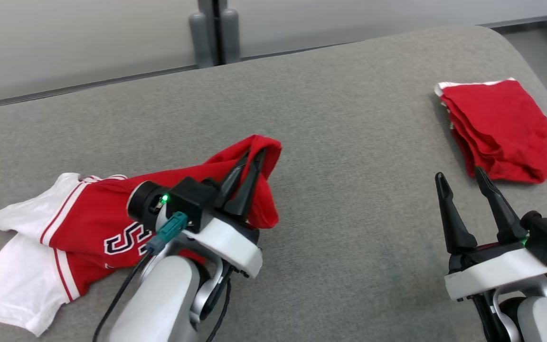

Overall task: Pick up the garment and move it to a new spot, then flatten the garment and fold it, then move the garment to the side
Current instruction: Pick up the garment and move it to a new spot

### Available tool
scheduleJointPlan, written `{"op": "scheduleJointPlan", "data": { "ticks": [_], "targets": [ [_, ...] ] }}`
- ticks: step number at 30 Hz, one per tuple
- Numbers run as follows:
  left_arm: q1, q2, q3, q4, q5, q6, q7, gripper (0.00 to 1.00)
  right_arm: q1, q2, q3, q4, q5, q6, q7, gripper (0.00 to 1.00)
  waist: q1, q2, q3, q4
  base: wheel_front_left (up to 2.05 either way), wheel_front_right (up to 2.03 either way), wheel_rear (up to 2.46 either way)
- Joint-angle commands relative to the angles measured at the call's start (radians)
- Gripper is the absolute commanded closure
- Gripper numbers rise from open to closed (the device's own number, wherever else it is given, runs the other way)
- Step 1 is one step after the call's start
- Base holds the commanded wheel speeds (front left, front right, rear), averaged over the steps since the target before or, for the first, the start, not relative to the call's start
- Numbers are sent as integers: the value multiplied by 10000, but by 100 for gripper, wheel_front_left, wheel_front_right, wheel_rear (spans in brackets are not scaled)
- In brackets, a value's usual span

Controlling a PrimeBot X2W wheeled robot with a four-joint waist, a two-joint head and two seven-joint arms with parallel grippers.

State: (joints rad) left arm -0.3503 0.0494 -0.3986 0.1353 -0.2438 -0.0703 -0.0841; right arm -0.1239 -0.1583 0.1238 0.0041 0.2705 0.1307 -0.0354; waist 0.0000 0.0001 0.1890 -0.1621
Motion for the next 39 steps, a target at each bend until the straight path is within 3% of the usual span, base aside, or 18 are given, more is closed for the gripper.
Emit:
{"op": "scheduleJointPlan", "data": {
  "ticks": [1, 8, 9, 10, 11, 15, 20, 29, 39],
  "targets": [
    [-448, 38, -366, 175, -120, -20, -27, 100, -85, 46, -2, 76, 96, 0, -124, 0, 0, -1, 417, -763, 0, 0, 0],
    [-1324, 36, -1557, 1255, -706, 85, 167, 100, -225, 188, 49, 321, 356, 0, -421, 0, 0, -1, 1117, -1151, 0, 0, 0],
    [-1446, 31, -1699, 1438, -783, 125, 171, 84, -251, 201, 75, 365, 366, 0, -470, 0, 0, -1, 1217, -1173, 0, 0, 0],
    [-1549, 34, -1835, 1636, -801, 161, 147, 12, -279, 212, 85, 410, 390, 0, -513, 0, 0, -1, 1280, -1174, 0, 0, 0],
    [-1649, 35, -1956, 1776, -777, 182, 57, 0, -320, 218, 97, 458, 417, 0, -559, 0, 0, -1, 1330, -1166, 0, 0, 0],
    [-1868, 42, -2296, 2073, -579, 255, -438, 0, -449, 178, 81, 639, 436, 0, -685, 0, 0, -1, 1399, -1010, 0, 0, 0],
    [-1699, 112, -1948, 1683, -694, 400, -1435, 0, -543, 66, 71, 733, 365, 0, -713, 0, 0, -1, 1167, -653, 0, 0, 0],
    [-802, 1023, -401, 474, -855, 1363, -1791, 0, -221, -128, -111, 587, 265, 0, -453, 0, 0, -1, 520, 395, 0, 0, 0],
    [623, 1984, 1401, 230, -1418, 1979, -1813, 0, 206, -269, -267, 171, 166, 0, 28, 0, 0, -1, 22, 1445, 0, 0, 0]
  ]
}}
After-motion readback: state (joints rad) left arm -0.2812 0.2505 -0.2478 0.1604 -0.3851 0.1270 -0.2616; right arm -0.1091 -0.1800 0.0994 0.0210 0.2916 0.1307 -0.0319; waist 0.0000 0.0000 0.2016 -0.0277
